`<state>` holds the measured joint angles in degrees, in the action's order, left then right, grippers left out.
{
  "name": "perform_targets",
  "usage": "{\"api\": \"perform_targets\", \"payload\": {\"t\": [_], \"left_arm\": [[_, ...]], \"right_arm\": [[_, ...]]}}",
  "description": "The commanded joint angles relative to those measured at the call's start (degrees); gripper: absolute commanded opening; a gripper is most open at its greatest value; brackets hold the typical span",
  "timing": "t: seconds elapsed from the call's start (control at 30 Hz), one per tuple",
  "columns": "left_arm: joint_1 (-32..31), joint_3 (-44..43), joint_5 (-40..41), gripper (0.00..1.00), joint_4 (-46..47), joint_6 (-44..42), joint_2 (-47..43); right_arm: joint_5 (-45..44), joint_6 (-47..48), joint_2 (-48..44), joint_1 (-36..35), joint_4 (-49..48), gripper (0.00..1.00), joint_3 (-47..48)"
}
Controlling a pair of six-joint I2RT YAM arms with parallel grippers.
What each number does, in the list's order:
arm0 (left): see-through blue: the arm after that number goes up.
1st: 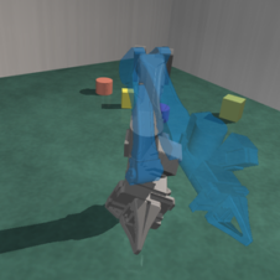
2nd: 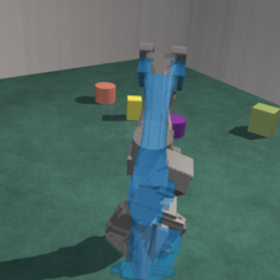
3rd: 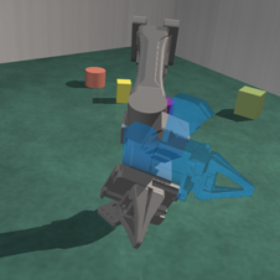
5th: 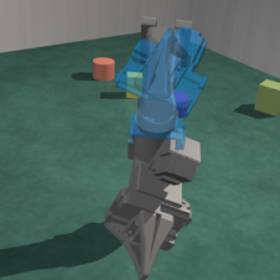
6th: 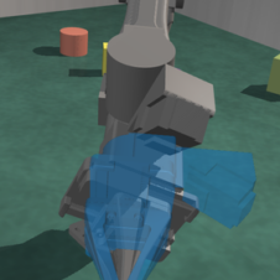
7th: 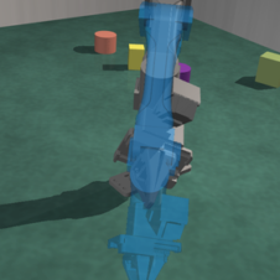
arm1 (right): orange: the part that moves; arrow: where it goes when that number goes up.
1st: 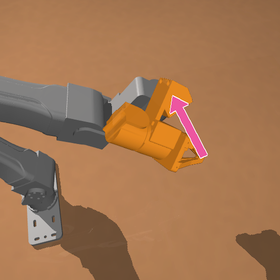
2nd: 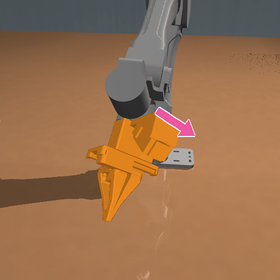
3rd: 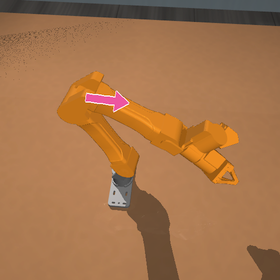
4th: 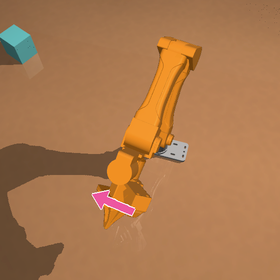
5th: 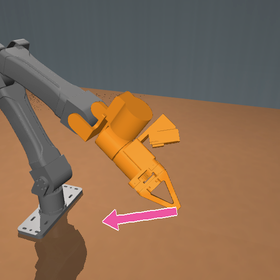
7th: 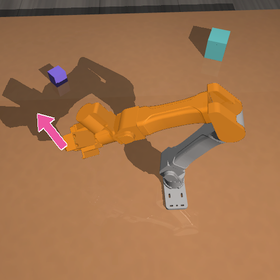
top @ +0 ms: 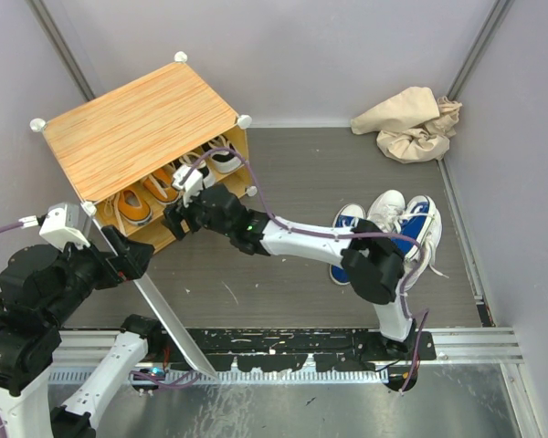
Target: Place and organize the shoes in the shoe cabinet
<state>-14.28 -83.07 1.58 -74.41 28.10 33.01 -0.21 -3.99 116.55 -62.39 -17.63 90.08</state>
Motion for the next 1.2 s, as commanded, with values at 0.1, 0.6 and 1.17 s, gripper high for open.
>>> {"api": "perform_targets", "payload": {"t": [0.1, 0.6, 1.17], "left_arm": [[-0.2, -0.3, -2.8, 0.98, 4.0, -1.5, -0.7], [-0.2, 4.4, -11.1, 0.98, 10.5, -3.6, -3.6], [-1.7, 7.6, -10.0, 0.98, 10.6, -4.4, -6.1]], "right_arm": [[-19.5, -1.7, -17.6, 1.8, 11.1, 0.85, -7.9], [-35.7, -17.9, -44.1, 32.7, 60.4, 1.00, -28.9], [-11.3, -20.6, -40.7, 34.7, 56.4, 0.43, -39.5]]}}
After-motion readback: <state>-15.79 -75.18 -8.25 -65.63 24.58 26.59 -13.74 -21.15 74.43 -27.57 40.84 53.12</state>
